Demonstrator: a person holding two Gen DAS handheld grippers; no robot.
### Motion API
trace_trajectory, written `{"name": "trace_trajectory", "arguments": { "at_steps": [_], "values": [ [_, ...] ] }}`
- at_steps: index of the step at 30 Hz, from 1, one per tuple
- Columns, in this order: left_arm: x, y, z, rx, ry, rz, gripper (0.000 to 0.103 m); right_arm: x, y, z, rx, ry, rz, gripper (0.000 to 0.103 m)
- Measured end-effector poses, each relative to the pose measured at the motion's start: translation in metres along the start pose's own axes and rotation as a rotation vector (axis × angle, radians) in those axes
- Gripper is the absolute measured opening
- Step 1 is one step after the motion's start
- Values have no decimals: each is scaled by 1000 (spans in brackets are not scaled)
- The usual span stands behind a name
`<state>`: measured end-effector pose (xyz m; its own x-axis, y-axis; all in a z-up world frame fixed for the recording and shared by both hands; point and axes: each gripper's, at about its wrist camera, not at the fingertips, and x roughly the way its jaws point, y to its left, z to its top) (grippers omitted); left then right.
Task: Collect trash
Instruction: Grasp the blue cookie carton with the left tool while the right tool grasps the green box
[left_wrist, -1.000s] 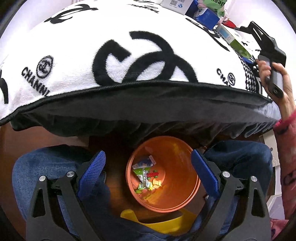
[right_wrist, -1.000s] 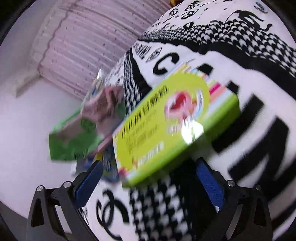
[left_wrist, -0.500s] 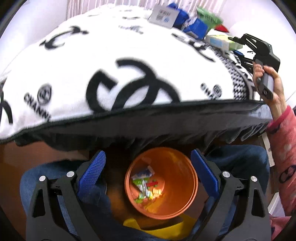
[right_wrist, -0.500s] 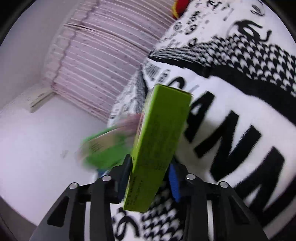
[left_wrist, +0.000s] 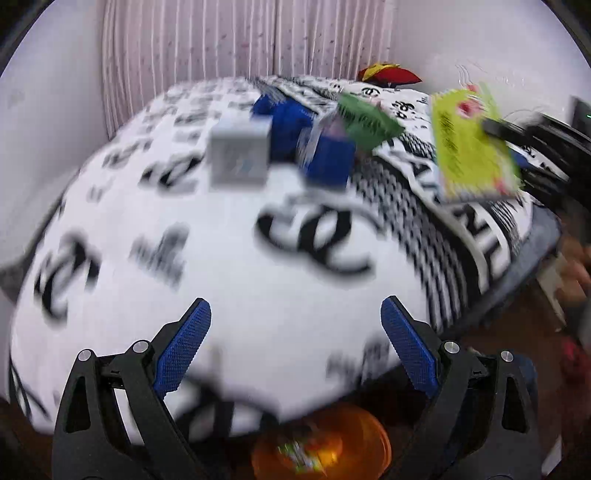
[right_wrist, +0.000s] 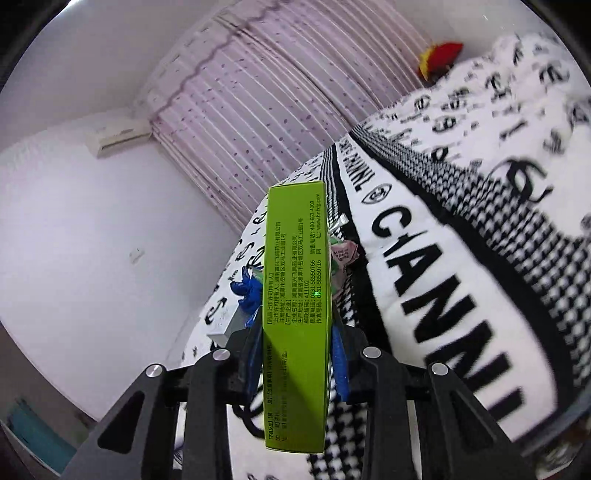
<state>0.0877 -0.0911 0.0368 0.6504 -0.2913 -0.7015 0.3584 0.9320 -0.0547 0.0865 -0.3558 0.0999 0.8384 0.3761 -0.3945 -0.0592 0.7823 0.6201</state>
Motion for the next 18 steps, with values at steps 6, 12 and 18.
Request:
{"name": "trace_trajectory", "arguments": {
  "at_steps": [6, 12, 18],
  "values": [
    [80, -42, 74, 80, 2, 108, 91, -41, 9, -15, -90, 6, -22, 31],
    [131, -59, 109, 103, 59, 187, 66, -57, 9, -37, -123, 54, -17, 31],
    [129, -47, 113, 57, 70, 195, 48, -52, 15, -52, -164, 90, -25, 31]
  ]
}}
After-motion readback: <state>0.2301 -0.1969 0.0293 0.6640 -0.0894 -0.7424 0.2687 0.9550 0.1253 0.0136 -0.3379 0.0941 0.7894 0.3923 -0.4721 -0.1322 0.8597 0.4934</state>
